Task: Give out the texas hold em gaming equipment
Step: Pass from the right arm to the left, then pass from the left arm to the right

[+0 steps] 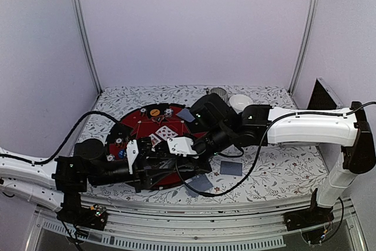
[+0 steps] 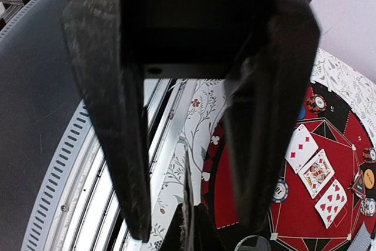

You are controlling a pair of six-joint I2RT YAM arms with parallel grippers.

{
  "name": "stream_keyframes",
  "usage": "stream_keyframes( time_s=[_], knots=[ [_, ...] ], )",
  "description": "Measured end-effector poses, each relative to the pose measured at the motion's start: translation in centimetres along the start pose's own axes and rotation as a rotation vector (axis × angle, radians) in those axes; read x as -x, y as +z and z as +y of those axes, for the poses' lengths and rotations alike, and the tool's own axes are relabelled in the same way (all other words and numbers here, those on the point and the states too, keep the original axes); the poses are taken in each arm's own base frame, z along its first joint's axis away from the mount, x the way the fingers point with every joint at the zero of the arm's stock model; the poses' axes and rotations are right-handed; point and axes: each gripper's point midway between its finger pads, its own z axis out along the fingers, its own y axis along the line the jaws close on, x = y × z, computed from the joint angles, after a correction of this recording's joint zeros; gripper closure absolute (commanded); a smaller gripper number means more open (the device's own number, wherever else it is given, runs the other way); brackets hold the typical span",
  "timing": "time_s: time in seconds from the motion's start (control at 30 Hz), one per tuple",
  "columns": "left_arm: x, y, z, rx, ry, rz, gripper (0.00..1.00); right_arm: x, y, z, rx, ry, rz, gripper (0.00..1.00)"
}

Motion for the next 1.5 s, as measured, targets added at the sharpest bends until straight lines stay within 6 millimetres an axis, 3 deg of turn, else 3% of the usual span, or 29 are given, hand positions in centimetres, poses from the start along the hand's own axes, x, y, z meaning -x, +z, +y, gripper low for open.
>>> stream_keyframes(
  time_s=[0.07, 0.13, 0.23, 0.43, 0.5, 0.53, 0.73, 0.77, 0.8, 0.87, 0.9, 0.93, 1.03, 1.13, 1.23, 1.33, 1.4, 1.5],
  knots=[
    [0.5, -0.9, 0.1, 0.003, -0.016, -0.033, 0.71, 0.0, 0.1, 0.2, 0.003, -0.006, 0.004, 0.98],
    [1.2, -1.4, 0.4, 0.017, -0.031, -0.062, 0.74, -0.1, 0.1, 0.2, 0.002, -0.005, 0.008, 0.98],
    [1.6, -1.6, 0.9, 0.041, -0.036, -0.077, 0.71, -0.2, 0.0, 0.1, -0.004, -0.005, 0.012, 0.98],
    [0.4, -0.6, 0.7, 0.039, -0.04, -0.027, 0.62, -0.4, 0.0, 0.0, -0.007, 0.001, 0.023, 0.98],
    [-0.1, -0.3, 0.7, 0.037, -0.041, -0.008, 0.82, -0.3, 0.0, 0.0, -0.008, 0.0, 0.02, 0.98],
    [-0.3, -0.2, 0.6, 0.036, -0.04, 0.002, 1.0, -0.3, -0.1, -0.1, -0.009, -0.001, 0.019, 0.98],
    [-0.5, 0.0, 0.9, 0.053, -0.04, 0.015, 1.0, -0.3, -0.1, -0.2, -0.016, 0.002, 0.023, 0.94],
    [-0.5, 0.0, 0.9, 0.054, -0.04, 0.014, 1.0, -0.3, -0.1, -0.3, -0.017, 0.001, 0.022, 0.87],
    [-0.4, -0.1, 0.9, 0.056, -0.041, 0.012, 1.0, -0.3, -0.1, -0.3, -0.018, -0.001, 0.021, 0.68],
    [-0.1, -0.2, 1.1, 0.065, -0.046, 0.002, 1.0, -0.2, -0.1, -0.4, -0.022, 0.001, 0.019, 0.47],
    [0.1, -0.4, 1.4, 0.078, -0.05, -0.007, 1.0, -0.2, -0.1, -0.5, -0.027, -0.003, 0.021, 0.14],
    [0.3, -0.5, 1.5, 0.086, -0.053, -0.014, 1.0, -0.3, -0.1, -0.6, -0.037, -0.002, 0.026, 0.0],
    [1.2, -1.1, 2.1, 0.114, -0.074, -0.045, 1.0, -0.7, -0.9, -1.0, -0.101, -0.005, 0.026, 0.01],
    [2.6, -1.8, 2.4, 0.124, -0.096, -0.1, 1.0, -0.8, -3.2, -1.7, -0.205, 0.009, -0.03, 0.01],
    [4.2, -2.7, 2.5, 0.121, -0.123, -0.176, 1.0, 0.1, -7.7, -2.7, -0.336, 0.067, -0.176, 0.01],
    [5.5, -3.2, 2.6, 0.119, -0.145, -0.234, 1.0, 2.7, -13.3, -3.7, -0.452, 0.139, -0.407, 0.01],
    [6.0, -3.2, 2.5, 0.117, -0.155, -0.254, 1.0, 4.7, -15.6, -3.2, -0.457, 0.16, -0.564, 0.11],
    [6.5, -3.0, 2.3, 0.101, -0.165, -0.278, 1.0, 6.3, -16.0, -2.7, -0.394, 0.241, -0.688, 0.24]
  ],
)
